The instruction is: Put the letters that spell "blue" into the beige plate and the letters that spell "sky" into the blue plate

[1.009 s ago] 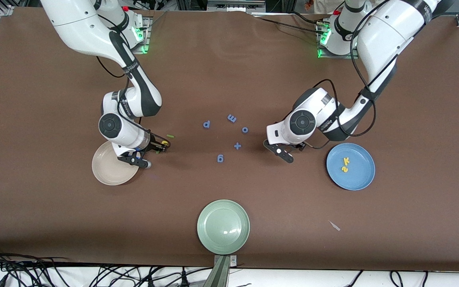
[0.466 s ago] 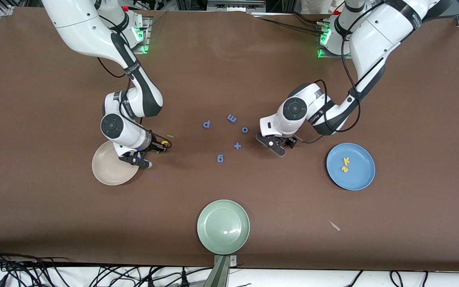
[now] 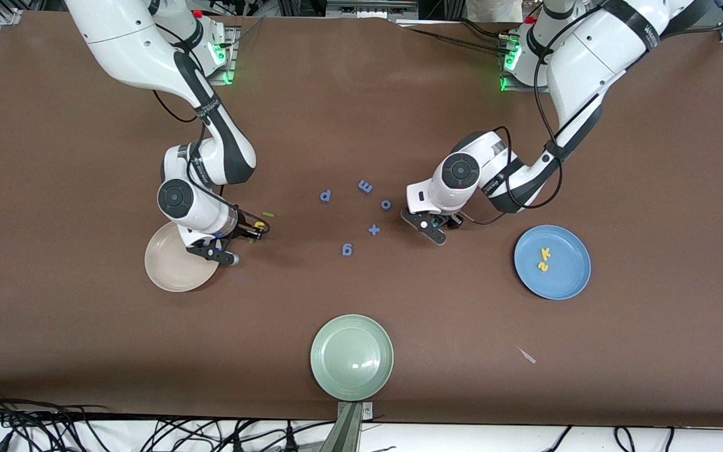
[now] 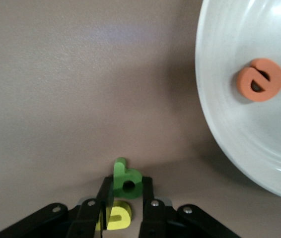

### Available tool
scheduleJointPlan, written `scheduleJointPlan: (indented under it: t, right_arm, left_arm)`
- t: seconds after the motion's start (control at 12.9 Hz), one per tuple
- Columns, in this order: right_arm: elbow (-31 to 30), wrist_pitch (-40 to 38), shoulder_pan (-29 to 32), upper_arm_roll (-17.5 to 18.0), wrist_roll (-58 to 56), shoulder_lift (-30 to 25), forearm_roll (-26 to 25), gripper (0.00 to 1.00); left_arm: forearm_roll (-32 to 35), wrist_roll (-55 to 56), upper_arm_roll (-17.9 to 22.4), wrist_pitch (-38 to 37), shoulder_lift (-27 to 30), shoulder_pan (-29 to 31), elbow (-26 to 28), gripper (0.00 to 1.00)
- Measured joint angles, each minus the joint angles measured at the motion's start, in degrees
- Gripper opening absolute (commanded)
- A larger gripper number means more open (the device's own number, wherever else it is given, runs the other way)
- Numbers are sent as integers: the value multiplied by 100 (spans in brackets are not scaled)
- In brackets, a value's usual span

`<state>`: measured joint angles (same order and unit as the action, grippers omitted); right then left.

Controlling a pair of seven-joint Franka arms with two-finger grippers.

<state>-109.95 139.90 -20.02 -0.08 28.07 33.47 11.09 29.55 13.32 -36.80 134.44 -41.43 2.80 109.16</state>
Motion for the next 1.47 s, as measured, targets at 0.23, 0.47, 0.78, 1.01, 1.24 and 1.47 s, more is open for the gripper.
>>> scheduleJointPlan:
  t: [0.23, 0.47, 0.78, 1.01, 1.24, 1.47]
  right_arm:
    - [362, -559, 15, -67, -82, -25, -11, 21]
    - [914, -1591, 38, -459, -726, -103, -12, 21]
    - [960, -1927, 76, -968, -1805, -195, -12, 23]
    - [943, -1947, 91, -1059, -2044, -184, -12, 42]
    - [943, -1954, 84, -1059, -2048, -181, -11, 42]
    - [943, -1954, 81, -1057, -2033, -181, 2, 42]
  left_arm:
    - [13, 0, 0, 11, -1, 5, -3, 57]
    - [391, 2, 2, 39, -14, 27, -5, 57]
    - [555, 3, 16, 234, -45, 49, -5, 39]
    - [562, 3, 16, 275, -36, 76, -20, 8]
    - [570, 2, 4, 270, -30, 103, -25, 4]
    - [602, -20, -1, -61, 78, 112, -119, 4]
